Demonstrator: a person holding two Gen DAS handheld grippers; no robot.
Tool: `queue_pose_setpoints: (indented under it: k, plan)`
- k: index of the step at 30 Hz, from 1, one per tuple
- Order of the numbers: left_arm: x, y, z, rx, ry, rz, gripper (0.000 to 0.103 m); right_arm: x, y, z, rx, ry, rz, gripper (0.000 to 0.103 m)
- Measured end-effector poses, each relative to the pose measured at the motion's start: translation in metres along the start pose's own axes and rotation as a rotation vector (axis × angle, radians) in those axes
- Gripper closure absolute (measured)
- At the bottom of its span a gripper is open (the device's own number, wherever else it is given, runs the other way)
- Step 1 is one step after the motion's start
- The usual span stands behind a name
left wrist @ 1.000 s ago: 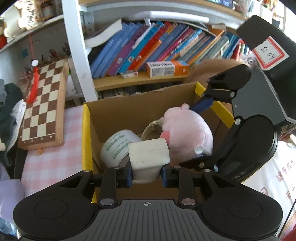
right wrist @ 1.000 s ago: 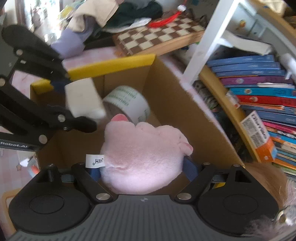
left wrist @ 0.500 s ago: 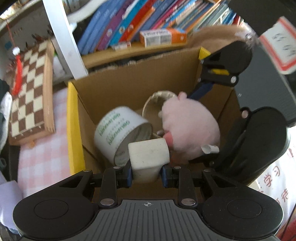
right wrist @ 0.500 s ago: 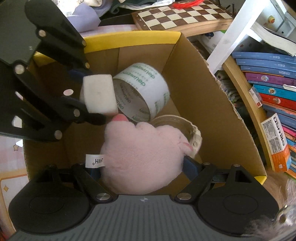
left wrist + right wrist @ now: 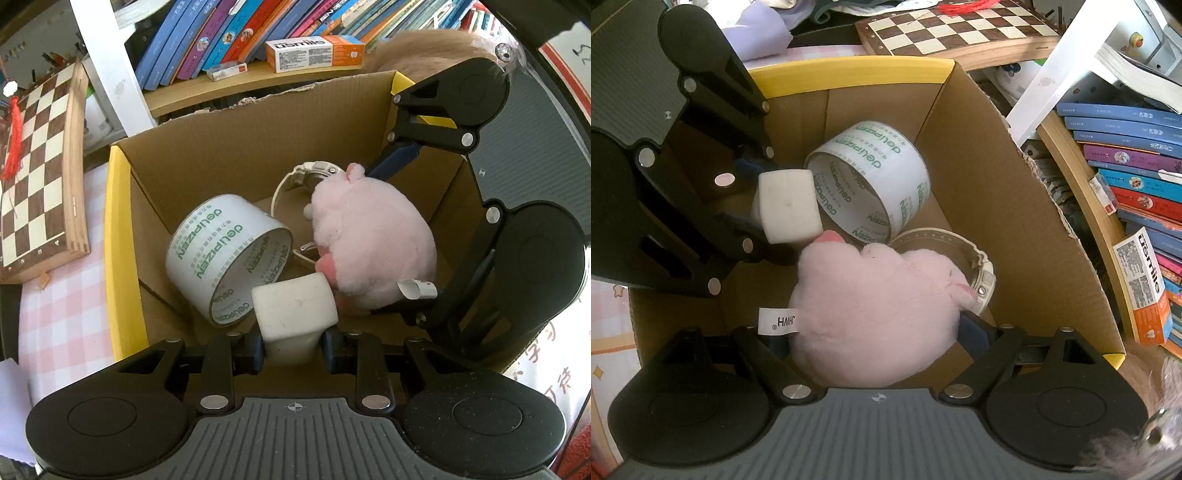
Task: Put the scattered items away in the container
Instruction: 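Open the left tool to drop the foam cube while the right tool releases the plush, then withdraw both tools from the yellow box back over the table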
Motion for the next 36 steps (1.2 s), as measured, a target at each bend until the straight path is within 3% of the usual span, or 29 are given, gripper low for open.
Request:
queue_pose_setpoints:
  k: [5, 10, 17, 22, 36]
  plan:
    - [0.001, 0.003, -0.002, 0.005, 0.001, 0.007, 0.072, 0.000, 0.000, -0.001, -0.004, -0.007, 0.000, 0.014]
    - [0.000, 0.011, 0.000, -0.012, 0.009, 0.032, 0.060, 0.000, 0.002, 0.001, 0.012, -0.043, 0.008, 0.013]
    - [-0.002, 0.019, 0.003, -0.007, 0.012, 0.063, 0.052, -0.001, 0.008, 0.006, 0.012, -0.075, 0.025, 0.012]
    - [-0.002, 0.035, 0.002, 0.032, 0.001, 0.102, 0.032, 0.000, 0.015, 0.009, -0.017, -0.072, 0.042, 0.012]
    - [-0.013, 0.070, 0.005, 0.049, 0.028, 0.191, 0.031, -0.001, 0.053, 0.005, -0.043, -0.097, 0.108, 0.010]
Point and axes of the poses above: each gripper's, at about its wrist camera, not at the fingertips, and y roughly against the way its jaws point, z to its right, x to its top, the point moved 10 cm from there along -y, roughly the way its jaws point, and after that the axes turned 14 degrees about -z, right-handed, at the moved point
